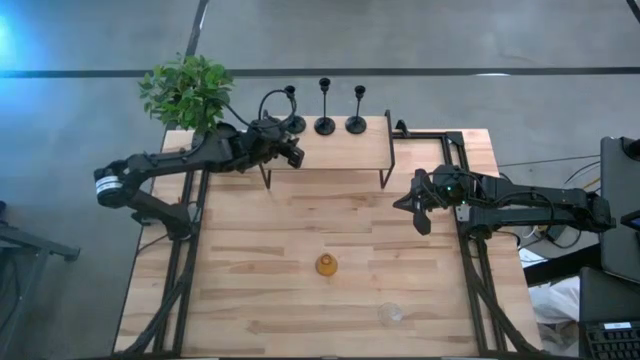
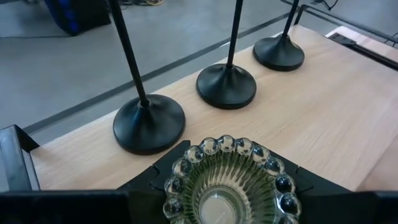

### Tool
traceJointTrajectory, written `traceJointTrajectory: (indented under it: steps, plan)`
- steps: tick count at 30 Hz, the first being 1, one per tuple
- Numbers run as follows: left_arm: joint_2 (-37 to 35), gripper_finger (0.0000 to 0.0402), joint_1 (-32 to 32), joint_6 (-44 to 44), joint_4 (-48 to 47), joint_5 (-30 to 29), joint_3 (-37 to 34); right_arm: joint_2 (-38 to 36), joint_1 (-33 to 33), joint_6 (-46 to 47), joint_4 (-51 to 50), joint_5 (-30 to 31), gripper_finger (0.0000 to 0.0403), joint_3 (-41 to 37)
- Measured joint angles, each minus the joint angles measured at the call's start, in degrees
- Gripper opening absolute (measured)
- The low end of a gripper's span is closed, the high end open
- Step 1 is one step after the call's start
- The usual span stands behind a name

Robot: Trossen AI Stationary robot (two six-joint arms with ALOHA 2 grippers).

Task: Pick & Place candle stick holders
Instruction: Put the green candle holder on the shelf

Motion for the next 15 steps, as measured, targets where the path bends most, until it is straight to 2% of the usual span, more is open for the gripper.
traceJointTrajectory:
  steps: [15]
  plan:
    - [0.09, 0.0151, 0.02, 0.96, 0.38, 1.22, -1.58, -0.01, 0.02, 0.0, 0.0, 0.0, 0.0013, 0.0]
